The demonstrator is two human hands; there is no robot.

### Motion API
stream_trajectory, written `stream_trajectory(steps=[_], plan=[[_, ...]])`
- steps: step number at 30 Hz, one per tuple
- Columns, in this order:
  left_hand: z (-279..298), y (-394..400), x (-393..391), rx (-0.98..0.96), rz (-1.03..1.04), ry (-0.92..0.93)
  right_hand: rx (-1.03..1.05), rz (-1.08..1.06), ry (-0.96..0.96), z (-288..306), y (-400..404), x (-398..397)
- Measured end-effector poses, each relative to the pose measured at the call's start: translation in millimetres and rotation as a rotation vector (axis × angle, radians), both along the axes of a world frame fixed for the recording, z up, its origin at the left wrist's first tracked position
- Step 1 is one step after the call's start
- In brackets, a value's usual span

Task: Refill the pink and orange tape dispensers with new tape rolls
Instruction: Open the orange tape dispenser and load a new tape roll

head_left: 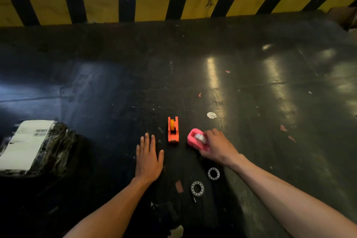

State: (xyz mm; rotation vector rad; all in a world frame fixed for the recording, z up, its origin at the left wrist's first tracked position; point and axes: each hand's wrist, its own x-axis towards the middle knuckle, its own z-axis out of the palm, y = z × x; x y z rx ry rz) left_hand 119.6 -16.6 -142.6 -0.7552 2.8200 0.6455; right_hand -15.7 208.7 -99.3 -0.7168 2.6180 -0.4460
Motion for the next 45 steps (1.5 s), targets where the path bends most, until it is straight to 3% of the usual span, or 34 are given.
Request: stream_trajectory(steps=[5, 9, 16, 18, 20, 21, 25, 28, 36, 45], plan=[[-0.2, 1.3, -2.9, -0.006, -0.019, -0.028, -0.223, -0.488, -0.042, 4.4, -26.6, -22.9], [0.6, -1.8, -1.8, 0.023, -0.039, -0.044, -0.223, -0.676, -0.100, 3.4, -42.5, -39.8], [4.0, 0.4, -12.0, 0.092, 0.057, 0.038, -0.138, -0.735, -0.073, -0.5, -50.4, -35.5], [9.3, 3.8, -22.0, 0.110, 0.144, 0.102, -0.150, -0.691, 0.158, 4.8, -50.1, -27.7], [14.9, 7.3, -34.9, 0.182, 0.213, 0.167, -0.306, -0.536, 0.400, 7.1, -53.2, -16.1], [18.1, 9.1, -42.0, 0.253, 0.236, 0.191, -0.395, -0.434, 0.401, 7.4, -57.1, -9.7], [34.2, 14.6, -67.5, 0.516, 0.322, 0.203, -0.477, -0.271, -0.173, 0.7, -81.7, 6.2], [43.7, 16.7, -72.8, 0.685, 0.365, 0.158, -0.465, -0.289, -0.449, 2.6, -93.2, 9.0], [47.3, 19.5, -49.3, 1.103, 0.580, 0.200, -0.749, -0.535, -0.610, 2.1, -75.3, 24.9], [62.6, 22.4, -29.5, 1.239, 0.525, 0.159, -0.968, -0.589, -0.955, 23.2, -43.3, 44.8]])
